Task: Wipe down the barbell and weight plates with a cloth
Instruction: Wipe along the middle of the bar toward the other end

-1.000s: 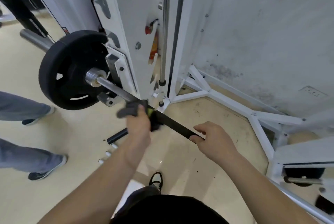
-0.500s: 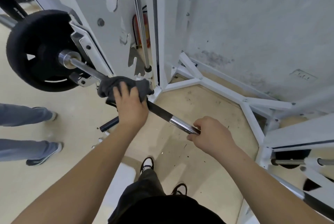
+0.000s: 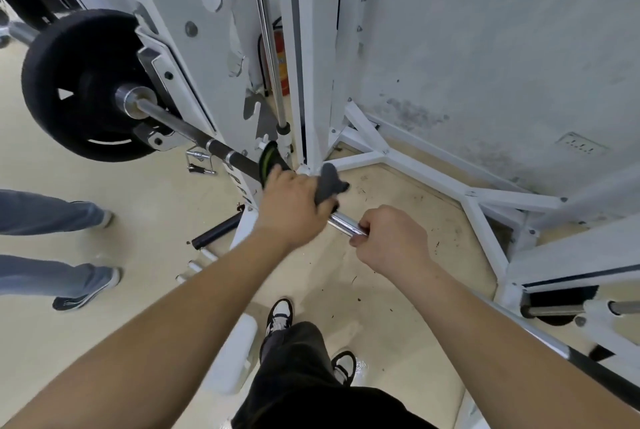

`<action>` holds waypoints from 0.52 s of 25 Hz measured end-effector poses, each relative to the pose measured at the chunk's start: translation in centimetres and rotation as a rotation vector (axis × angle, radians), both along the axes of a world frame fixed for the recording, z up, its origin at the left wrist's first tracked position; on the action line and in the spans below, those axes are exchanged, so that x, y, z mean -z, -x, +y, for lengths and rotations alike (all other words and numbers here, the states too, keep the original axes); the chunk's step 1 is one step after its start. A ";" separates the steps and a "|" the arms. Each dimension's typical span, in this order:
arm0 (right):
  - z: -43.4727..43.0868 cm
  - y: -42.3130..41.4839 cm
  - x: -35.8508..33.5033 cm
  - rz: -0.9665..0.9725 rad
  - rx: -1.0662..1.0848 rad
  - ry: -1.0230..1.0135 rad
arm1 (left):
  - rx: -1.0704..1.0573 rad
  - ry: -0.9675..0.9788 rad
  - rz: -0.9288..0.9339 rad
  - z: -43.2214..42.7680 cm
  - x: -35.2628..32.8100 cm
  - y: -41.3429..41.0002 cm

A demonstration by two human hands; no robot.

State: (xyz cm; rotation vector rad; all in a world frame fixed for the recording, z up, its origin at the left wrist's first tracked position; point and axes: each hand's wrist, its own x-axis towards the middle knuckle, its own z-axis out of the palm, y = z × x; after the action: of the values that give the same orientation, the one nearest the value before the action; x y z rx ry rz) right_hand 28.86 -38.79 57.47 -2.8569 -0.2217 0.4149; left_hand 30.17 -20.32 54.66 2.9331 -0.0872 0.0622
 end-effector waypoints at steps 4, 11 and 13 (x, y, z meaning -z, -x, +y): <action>-0.3 -0.3 0.1 0.061 0.025 -0.037 | 0.374 0.108 0.026 2.3 0.3 1.4; -6.4 2.3 -0.7 0.103 0.106 -0.226 | 0.231 0.071 0.000 -5.3 0.4 3.4; -8.8 3.3 -0.9 0.103 0.119 -0.168 | 0.489 0.138 0.072 -5.0 -0.2 3.5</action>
State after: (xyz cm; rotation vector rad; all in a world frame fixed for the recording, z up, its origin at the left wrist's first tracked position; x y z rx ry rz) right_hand 25.59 -47.56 58.41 -2.6593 -0.0638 0.4937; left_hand 26.67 -25.35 54.85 2.6883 -0.7485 -0.1074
